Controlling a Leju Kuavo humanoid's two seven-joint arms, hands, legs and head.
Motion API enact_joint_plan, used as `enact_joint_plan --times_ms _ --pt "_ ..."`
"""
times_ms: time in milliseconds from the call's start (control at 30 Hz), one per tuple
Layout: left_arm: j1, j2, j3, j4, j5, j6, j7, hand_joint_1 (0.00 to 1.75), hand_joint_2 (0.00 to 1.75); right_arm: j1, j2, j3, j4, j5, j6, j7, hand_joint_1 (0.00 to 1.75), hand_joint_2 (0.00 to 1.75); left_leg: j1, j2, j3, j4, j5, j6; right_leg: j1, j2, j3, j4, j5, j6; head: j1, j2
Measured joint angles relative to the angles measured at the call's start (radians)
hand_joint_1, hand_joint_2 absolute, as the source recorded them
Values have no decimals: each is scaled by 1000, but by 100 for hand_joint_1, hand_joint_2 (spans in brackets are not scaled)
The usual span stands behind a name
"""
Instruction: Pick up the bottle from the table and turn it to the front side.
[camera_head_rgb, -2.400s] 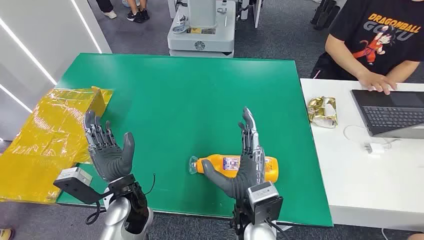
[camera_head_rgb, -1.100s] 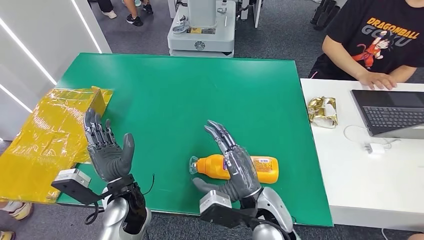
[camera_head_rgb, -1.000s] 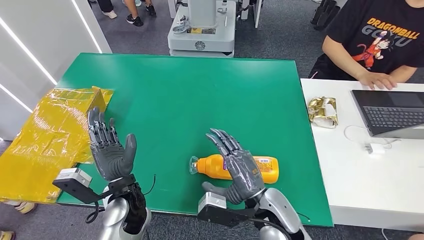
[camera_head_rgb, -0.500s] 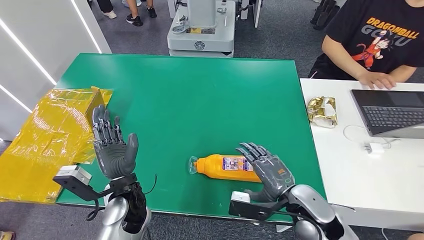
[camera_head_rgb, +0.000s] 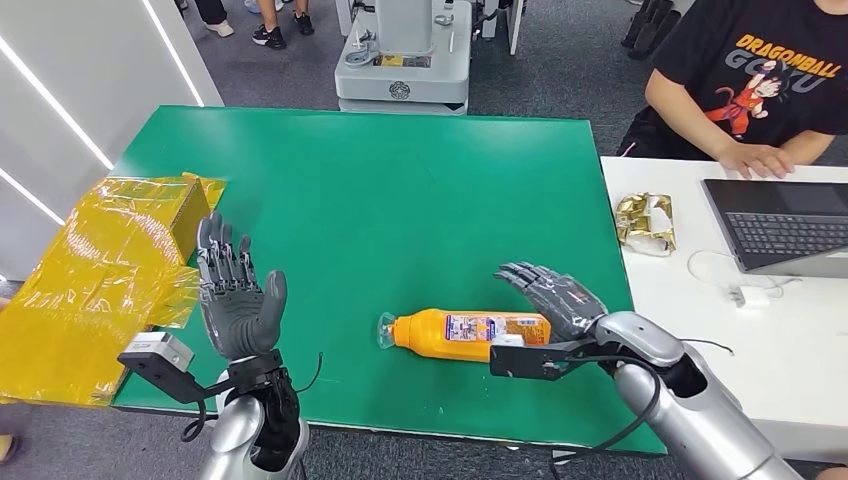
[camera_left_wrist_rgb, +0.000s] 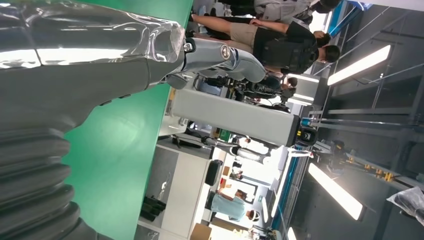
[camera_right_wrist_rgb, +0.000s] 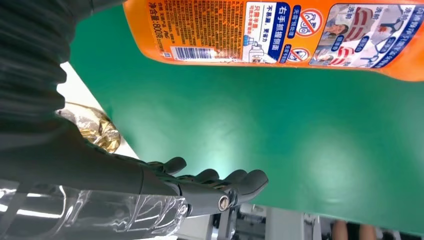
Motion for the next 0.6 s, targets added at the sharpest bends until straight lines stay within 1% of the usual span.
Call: enact_joint_plan --times_ms 100,300,467,600 --pt "0 1 -2 0 1 4 0 0 175 -25 0 18 46 -30 5 -13 0 175 0 0 0 0 0 0 0 0 0 0 0 0 0 0" --pt "0 4 -13 3 13 4 0 0 175 -44 0 54 108 -59 1 -18 0 175 0 0 0 0 0 0 0 0 0 0 0 0 0 0" --pt "0 7 -21 17 28 -4 -6 0 175 -29 -6 83 141 -89 -23 -17 0 175 0 -1 0 0 0 0 0 0 0 0 0 0 0 0" --pt "-1 9 -26 31 34 -6 -12 0 175 -11 -17 99 145 -123 -23 -21 0 175 0 0 0 0 0 0 0 0 0 0 0 0 0 0"
